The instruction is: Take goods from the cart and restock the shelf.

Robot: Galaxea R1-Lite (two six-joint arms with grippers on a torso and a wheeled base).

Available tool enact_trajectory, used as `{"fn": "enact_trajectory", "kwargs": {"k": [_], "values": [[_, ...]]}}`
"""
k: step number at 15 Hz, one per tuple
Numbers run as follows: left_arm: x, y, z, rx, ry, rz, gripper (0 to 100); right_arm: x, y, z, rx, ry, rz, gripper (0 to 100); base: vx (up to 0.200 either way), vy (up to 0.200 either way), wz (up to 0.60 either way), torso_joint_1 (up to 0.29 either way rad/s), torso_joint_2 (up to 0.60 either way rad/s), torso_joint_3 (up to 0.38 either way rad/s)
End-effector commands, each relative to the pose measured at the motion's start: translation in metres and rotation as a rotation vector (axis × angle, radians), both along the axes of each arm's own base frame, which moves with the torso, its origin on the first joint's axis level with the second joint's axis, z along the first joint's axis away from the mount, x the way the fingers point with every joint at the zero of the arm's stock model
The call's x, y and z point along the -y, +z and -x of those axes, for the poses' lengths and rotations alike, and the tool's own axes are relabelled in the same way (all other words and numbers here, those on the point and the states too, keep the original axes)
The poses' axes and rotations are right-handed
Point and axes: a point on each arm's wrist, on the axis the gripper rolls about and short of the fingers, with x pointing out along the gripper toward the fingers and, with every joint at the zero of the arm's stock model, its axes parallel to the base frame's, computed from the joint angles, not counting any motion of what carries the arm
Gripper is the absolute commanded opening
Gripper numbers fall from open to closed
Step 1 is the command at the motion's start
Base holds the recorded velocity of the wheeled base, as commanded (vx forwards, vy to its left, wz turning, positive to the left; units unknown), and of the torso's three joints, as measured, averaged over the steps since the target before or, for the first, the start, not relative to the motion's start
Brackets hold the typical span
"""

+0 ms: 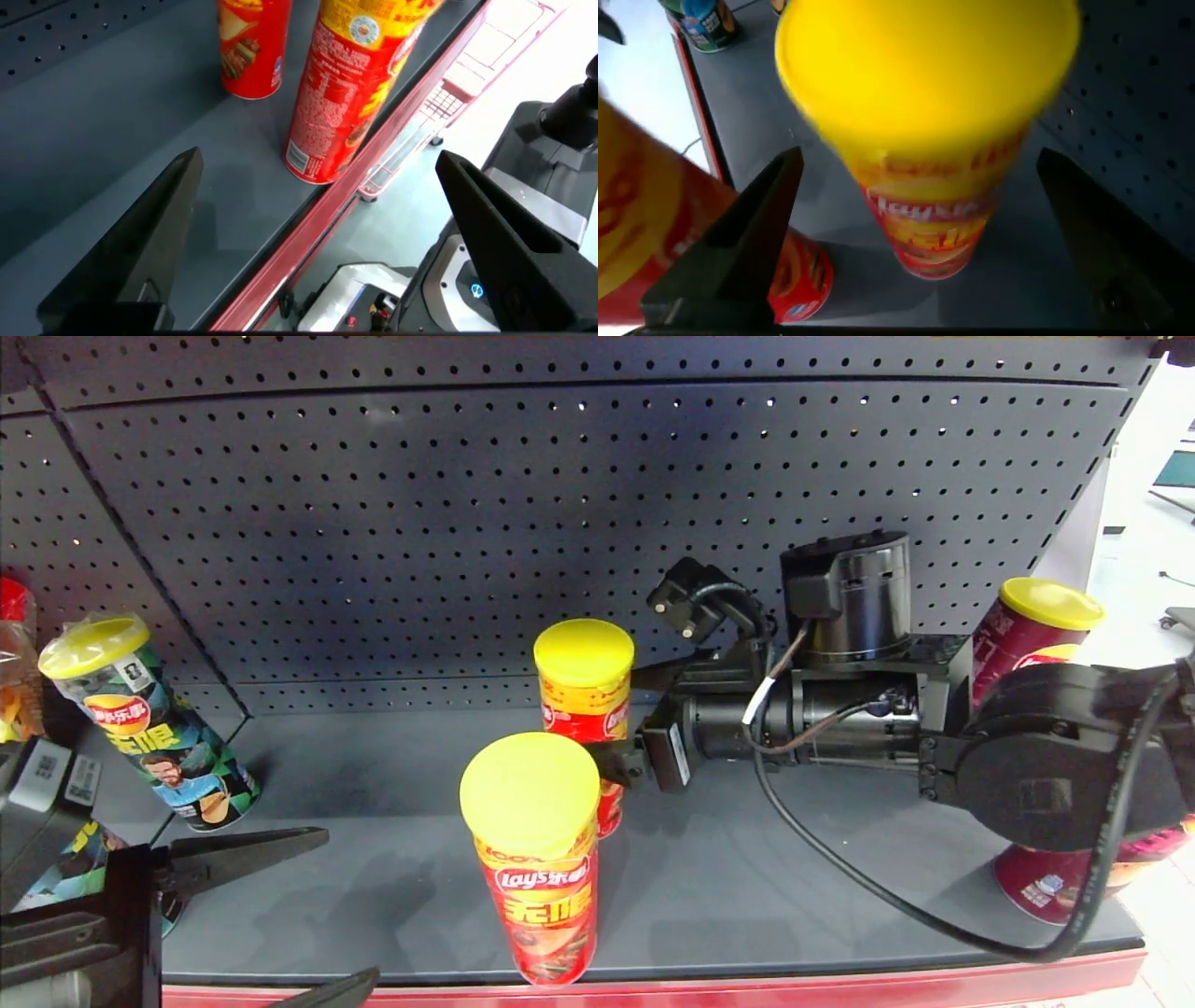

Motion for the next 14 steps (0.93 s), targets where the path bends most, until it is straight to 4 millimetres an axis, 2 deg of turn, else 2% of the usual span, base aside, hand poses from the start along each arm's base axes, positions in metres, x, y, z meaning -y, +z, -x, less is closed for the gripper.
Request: {"fn": "enact_trajectory", "kwargs": {"k": [1,4,7,8,9,10,12,14], "values": [[0.002,-0.001,-0.006,-0.021,0.010,-0.007,100,0.012,0.012,0.016,0.003,-0.009,-0.024,100,0.000,0.000,0.00,0.000,0.00,0.000],[0.005,0.000,-0.016,-0.040,0.044,-0.024,100,0.030,0.012,0.039,-0.011,-0.019,-0.018,100,0.000,0.000,0.00,0.000,0.00,0.000],[0.010,-0.002,-0.030,-0.070,0.069,-0.047,100,0.062,0.016,0.071,-0.029,-0.052,-0.042,100,0.000,0.000,0.00,0.000,0.00,0.000],[0.010,-0.003,-0.031,-0.077,0.069,-0.050,100,0.067,0.015,0.077,-0.033,-0.060,-0.044,100,0.000,0.000,0.00,0.000,0.00,0.000],[0.012,-0.006,-0.034,-0.094,0.068,-0.059,100,0.081,0.016,0.092,-0.030,-0.070,-0.056,100,0.000,0.000,0.00,0.000,0.00,0.000],[0.012,-0.007,-0.035,-0.098,0.067,-0.063,100,0.086,0.016,0.097,-0.025,-0.073,-0.061,100,0.000,0.000,0.00,0.000,0.00,0.000],[0.014,-0.014,-0.039,-0.133,0.067,-0.079,100,0.112,0.023,0.126,0.019,-0.072,-0.102,100,0.000,0.000,0.00,0.000,0.00,0.000],[0.016,-0.019,-0.044,-0.154,0.062,-0.096,100,0.129,0.023,0.144,0.048,-0.074,-0.130,100,0.000,0.000,0.00,0.000,0.00,0.000]]}}
